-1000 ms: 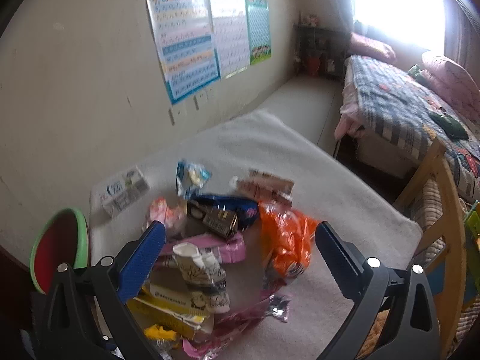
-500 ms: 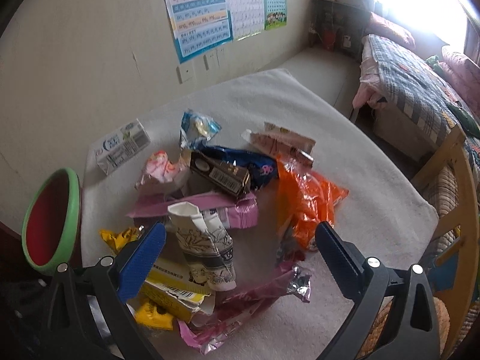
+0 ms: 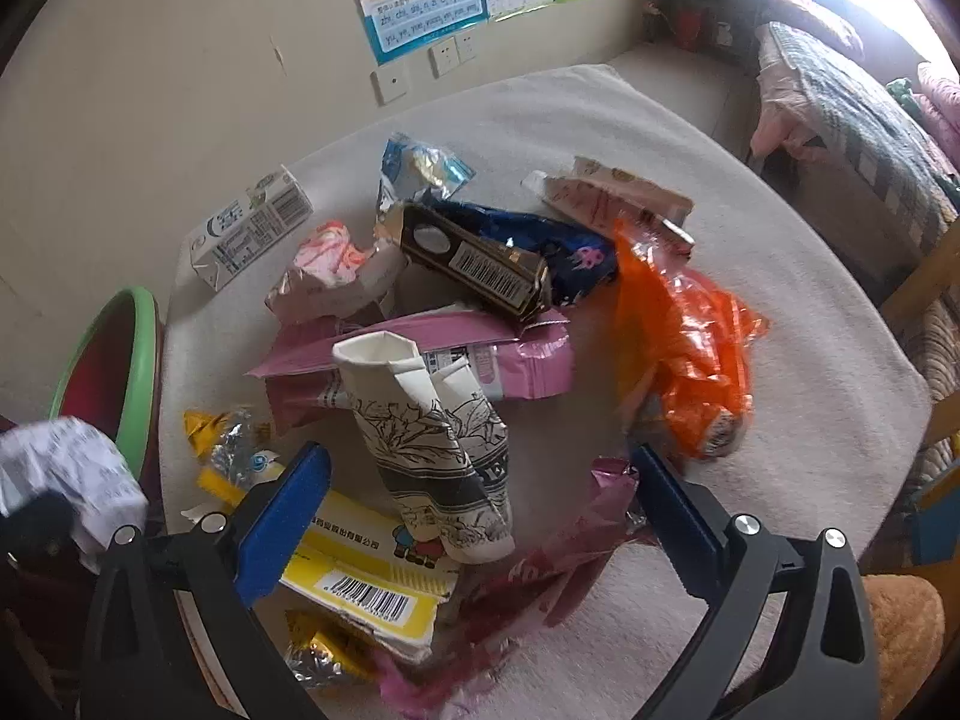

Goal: Collect trash
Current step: 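Grasp the crumpled foil ball with the left gripper while the right grasps the paper cup, then carry the foil ball and paper cup to the red bucket and release both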

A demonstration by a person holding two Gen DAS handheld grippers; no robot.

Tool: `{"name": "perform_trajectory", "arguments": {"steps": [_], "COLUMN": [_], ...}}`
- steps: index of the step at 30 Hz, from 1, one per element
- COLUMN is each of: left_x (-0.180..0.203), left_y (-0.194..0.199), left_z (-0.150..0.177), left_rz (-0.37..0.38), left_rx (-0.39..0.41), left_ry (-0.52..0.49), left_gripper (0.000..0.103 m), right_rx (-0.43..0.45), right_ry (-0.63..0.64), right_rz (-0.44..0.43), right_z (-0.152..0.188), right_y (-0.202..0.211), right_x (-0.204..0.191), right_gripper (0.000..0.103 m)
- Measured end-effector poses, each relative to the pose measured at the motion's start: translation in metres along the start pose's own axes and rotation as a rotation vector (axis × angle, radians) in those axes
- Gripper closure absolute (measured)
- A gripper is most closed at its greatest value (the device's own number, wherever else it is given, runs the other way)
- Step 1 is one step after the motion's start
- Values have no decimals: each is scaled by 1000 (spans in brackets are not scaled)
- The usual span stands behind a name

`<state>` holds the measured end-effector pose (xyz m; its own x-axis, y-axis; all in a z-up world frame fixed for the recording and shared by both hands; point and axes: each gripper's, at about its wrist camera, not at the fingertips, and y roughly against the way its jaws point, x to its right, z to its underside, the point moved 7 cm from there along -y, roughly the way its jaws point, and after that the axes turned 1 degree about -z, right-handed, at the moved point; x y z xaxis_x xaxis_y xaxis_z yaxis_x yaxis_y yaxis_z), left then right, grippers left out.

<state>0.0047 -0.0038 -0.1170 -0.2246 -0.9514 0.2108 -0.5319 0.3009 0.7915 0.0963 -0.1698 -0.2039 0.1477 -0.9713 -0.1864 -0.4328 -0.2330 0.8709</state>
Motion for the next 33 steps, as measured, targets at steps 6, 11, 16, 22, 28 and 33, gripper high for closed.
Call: {"name": "perform_trajectory", "arguments": {"steps": [6, 11, 16, 22, 28, 33], "left_x": [-11, -12, -22, -56, -92, -109], "left_y": [-2, -1, 5, 13, 25, 33], "left_z": [0, -2, -9, -13, -11, -4], "left_rz": [-15, -27, -55, -123, -184, -214], "left_rx": [-4, 6, 36, 62, 89, 94], "left_ry": [43, 43, 61, 140, 222, 239], "left_gripper": [64, 64, 64, 64, 64, 64], "right_rx": [-46, -4, 105, 201, 213, 177], "right_ry": [-14, -21, -28, -12, 77, -29], "right_rz": [-75, -109, -121, -143, -149, -231], "right_z": [4, 0, -19, -40, -49, -51], "right_y": [-7, 9, 48, 84, 89, 82], "right_x": [-4, -6, -7, -25, -55, -46], "right_gripper": [54, 55, 55, 55, 54, 54]}}
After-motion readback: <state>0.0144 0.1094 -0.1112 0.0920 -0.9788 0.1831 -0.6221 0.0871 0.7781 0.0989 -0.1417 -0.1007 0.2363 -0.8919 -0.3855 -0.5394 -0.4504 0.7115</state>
